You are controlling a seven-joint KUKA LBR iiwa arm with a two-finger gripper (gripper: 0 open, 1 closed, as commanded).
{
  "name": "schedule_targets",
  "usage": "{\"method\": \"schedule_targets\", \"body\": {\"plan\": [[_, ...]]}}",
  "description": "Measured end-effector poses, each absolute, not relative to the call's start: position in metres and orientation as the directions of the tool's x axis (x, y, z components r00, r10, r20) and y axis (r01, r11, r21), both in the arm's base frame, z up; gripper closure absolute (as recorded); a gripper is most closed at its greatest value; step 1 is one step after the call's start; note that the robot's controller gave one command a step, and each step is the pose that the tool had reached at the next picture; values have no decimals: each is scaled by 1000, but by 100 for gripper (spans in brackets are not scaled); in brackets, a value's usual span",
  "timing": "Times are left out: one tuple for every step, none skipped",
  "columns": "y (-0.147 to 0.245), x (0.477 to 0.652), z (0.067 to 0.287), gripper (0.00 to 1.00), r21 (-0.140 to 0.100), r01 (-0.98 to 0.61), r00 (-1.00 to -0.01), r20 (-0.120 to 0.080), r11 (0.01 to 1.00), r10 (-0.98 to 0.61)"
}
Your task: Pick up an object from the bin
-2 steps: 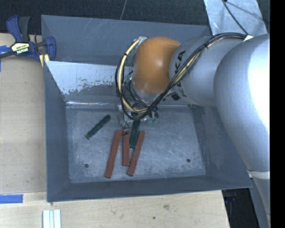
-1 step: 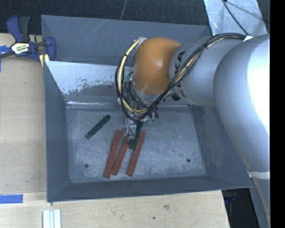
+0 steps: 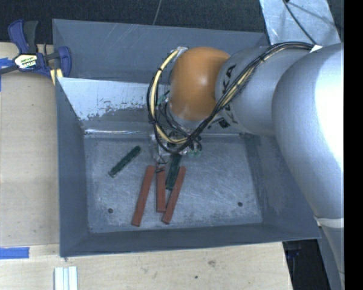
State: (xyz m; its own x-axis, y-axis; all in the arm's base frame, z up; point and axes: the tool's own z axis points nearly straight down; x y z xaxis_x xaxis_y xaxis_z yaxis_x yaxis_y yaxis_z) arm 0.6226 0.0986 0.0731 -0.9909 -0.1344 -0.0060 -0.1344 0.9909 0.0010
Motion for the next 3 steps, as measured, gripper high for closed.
{"method": "schedule_targets", "body": {"plan": [[98, 622, 72, 0, 0, -134, -991, -6, 991, -134], [98, 622, 72, 0, 1, -134, -991, -6, 991, -134], [98, 622, 72, 0, 1, -136, -991, -6, 991, -136]]}}
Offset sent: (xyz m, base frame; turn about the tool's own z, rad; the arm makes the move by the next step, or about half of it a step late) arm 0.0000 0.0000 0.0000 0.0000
